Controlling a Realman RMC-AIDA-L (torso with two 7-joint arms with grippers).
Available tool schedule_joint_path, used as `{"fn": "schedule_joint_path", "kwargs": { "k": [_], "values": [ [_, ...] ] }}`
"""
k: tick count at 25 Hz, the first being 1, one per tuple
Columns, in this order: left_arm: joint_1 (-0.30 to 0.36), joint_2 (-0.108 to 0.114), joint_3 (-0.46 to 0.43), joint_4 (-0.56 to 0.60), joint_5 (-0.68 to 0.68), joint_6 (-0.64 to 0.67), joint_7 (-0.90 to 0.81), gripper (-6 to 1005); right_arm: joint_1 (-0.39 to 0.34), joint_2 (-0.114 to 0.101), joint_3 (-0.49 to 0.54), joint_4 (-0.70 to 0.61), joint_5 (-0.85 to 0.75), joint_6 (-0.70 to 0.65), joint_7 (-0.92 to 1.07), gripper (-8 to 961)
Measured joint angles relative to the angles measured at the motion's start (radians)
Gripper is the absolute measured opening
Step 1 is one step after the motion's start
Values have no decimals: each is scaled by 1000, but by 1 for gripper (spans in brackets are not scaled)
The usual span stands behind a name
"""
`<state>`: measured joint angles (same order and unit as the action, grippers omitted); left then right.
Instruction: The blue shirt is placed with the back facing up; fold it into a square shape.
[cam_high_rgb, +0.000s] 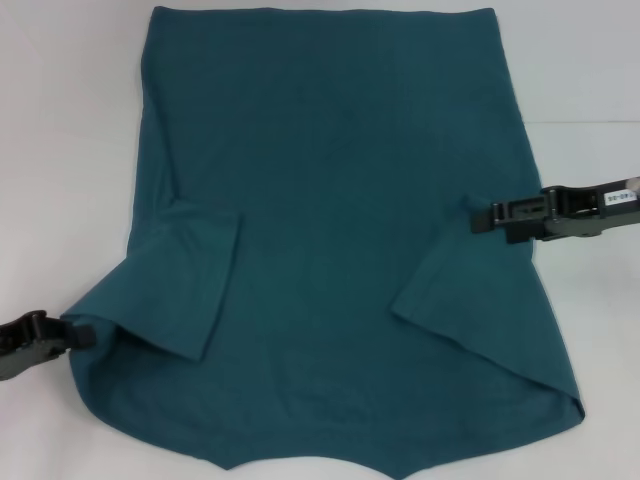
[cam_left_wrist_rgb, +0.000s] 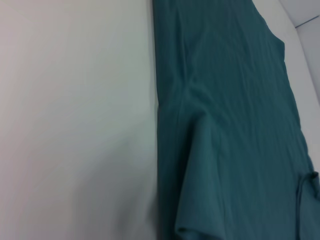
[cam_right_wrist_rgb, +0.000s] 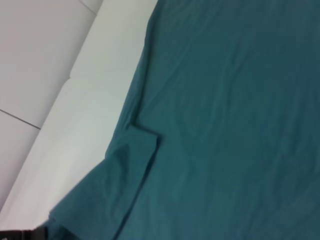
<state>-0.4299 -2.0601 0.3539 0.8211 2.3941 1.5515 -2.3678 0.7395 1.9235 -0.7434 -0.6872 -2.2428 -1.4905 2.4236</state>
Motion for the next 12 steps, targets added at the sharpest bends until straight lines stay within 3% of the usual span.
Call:
{"fn": "schedule_joint_path", "kwargs": {
  "k": [5, 12],
  "values": [
    [19, -15, 3, 82, 2, 1, 22, 0, -18, -42, -5, 0, -7, -70, 9, 874],
    [19, -9, -2, 85, 2, 3, 15, 0, -54, -103, 0, -9, -107, -197, 69, 873]
  ]
}}
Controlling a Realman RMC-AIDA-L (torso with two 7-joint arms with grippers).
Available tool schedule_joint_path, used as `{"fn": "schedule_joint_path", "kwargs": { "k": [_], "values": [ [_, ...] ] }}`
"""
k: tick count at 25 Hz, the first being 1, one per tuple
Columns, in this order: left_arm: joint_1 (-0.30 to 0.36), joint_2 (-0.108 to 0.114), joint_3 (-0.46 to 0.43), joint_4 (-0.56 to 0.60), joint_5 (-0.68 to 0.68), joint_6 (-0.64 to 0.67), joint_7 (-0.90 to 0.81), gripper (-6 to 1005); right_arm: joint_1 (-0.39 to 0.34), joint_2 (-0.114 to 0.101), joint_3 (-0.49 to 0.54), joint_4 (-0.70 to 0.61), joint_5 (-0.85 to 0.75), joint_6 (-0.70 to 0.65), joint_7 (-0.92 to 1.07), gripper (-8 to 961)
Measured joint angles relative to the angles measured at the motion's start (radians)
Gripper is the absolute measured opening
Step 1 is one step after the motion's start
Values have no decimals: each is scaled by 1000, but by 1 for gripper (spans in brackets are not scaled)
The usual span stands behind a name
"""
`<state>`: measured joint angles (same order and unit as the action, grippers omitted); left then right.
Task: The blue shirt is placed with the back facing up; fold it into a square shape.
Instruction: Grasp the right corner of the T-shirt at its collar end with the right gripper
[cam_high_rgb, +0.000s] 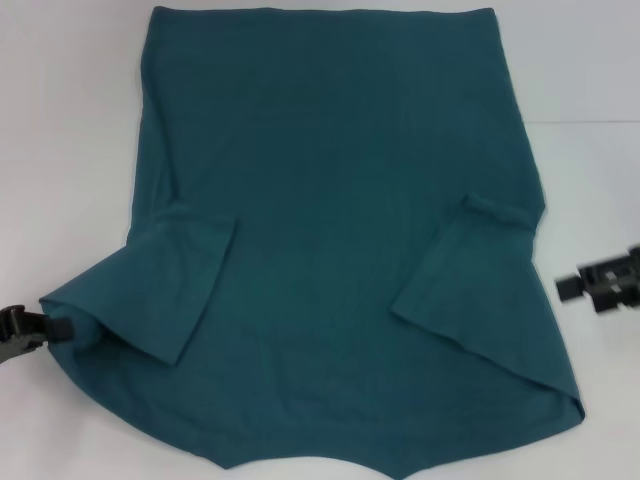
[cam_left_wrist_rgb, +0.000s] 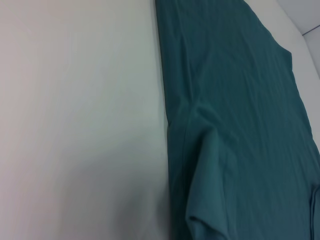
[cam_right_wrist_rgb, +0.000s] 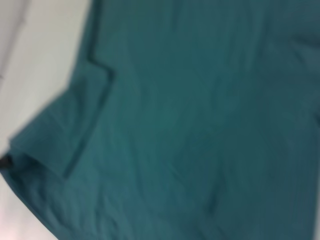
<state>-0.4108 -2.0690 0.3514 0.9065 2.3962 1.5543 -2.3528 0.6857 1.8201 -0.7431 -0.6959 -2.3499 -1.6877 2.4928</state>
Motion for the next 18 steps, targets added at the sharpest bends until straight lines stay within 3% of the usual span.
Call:
{"fn": "schedule_joint_path", "kwargs": {
  "k": [2, 5, 11, 12, 18],
  "values": [
    [-3, 0, 0, -2, 0, -3, 0, 0, -6, -6, 1, 0, -43, -19, 10, 873],
    [-8, 0, 2, -4, -3, -6, -1, 0, -13, 1, -1, 0, -84, -29, 3, 872],
    [-14, -1, -2, -9, -8, -9, -2, 0, -15, 39, -14, 8, -150, -24, -39, 872],
    [-16, -1, -3, -17, -9, -13, -2, 0, -11, 53, -15, 3, -179, -16, -43, 871],
    [-20, -1, -3, -29, -9, -22, -2, 0, -6, 77, -17, -1, -193, -3, -66, 871]
  ]
}}
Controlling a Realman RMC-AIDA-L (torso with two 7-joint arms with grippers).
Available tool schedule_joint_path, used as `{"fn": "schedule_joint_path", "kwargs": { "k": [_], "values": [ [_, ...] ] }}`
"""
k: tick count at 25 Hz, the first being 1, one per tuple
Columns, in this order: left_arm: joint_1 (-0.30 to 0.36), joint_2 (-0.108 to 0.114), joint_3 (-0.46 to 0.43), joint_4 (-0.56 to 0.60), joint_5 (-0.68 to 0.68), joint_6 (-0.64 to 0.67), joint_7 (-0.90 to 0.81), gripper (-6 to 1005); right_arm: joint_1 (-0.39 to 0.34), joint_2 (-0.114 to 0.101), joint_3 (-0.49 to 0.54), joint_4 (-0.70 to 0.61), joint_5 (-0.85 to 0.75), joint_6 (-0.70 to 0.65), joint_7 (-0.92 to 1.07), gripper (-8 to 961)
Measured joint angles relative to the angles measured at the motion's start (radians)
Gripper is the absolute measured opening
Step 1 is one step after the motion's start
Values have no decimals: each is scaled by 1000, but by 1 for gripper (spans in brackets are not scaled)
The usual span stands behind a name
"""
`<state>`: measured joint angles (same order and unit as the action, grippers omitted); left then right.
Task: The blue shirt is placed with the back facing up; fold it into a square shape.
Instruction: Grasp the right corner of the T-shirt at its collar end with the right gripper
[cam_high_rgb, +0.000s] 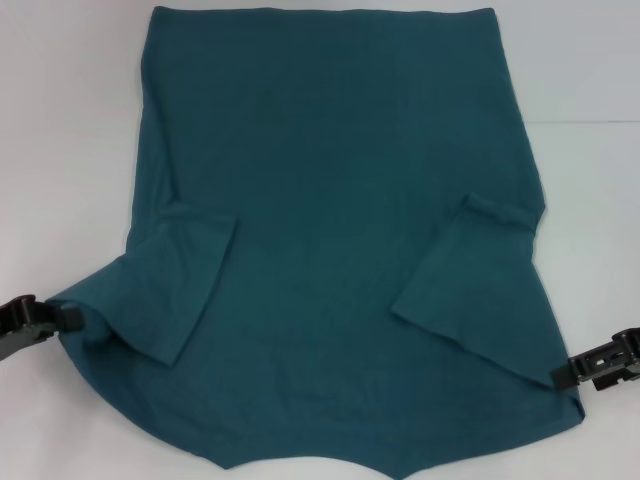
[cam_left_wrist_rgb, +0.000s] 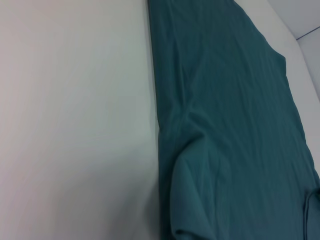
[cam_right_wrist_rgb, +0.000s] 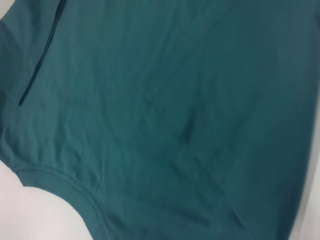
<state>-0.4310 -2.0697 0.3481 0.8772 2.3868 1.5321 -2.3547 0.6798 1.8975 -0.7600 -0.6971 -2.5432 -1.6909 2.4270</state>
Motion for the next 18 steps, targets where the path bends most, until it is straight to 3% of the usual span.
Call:
{"fn": "schedule_joint_path", "kwargs": {
  "k": [12, 18],
  "values": [
    [-1, 0, 0, -22, 0, -13, 0, -1, -6, 8, -26, 8, -5, 27, -4, 869],
    [-3, 0, 0, -25, 0, -15, -1, -1, -4, 24, -32, 8, -32, 41, -10, 868]
  ]
}}
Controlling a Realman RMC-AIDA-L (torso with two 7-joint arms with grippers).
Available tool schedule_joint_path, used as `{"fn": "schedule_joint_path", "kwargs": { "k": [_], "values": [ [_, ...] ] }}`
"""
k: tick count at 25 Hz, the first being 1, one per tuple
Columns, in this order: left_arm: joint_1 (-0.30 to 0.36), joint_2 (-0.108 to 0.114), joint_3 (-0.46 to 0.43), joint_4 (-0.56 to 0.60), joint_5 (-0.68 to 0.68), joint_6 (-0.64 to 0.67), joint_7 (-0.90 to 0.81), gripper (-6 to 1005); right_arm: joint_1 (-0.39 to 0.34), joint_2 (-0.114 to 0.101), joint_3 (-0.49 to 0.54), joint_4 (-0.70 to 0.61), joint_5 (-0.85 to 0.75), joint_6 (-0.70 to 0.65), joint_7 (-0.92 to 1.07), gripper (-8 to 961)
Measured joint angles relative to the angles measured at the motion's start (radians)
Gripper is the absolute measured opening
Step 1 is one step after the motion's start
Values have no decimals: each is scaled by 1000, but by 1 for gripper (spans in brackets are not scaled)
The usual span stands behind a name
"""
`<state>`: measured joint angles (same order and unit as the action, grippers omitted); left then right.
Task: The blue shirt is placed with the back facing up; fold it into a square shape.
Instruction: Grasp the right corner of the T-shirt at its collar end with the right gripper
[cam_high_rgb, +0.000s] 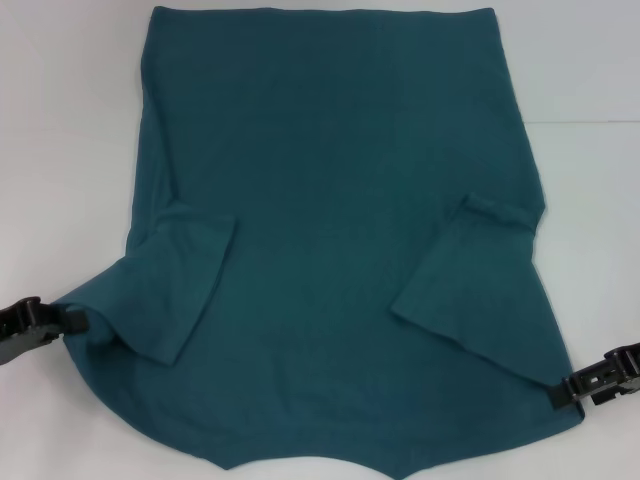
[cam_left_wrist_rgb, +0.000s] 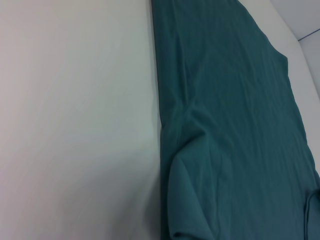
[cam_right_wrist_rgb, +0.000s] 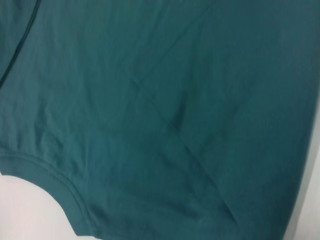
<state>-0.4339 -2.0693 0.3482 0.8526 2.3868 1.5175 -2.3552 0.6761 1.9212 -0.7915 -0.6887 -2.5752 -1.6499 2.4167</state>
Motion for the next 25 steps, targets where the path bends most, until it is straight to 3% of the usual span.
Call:
{"fn": "schedule_joint_path", "kwargs": {
  "k": [25],
  "values": [
    [-2, -3, 0, 0, 0, -2, -1, 1, 42, 62, -19, 2, 0, 23, -3, 864]
  ]
}}
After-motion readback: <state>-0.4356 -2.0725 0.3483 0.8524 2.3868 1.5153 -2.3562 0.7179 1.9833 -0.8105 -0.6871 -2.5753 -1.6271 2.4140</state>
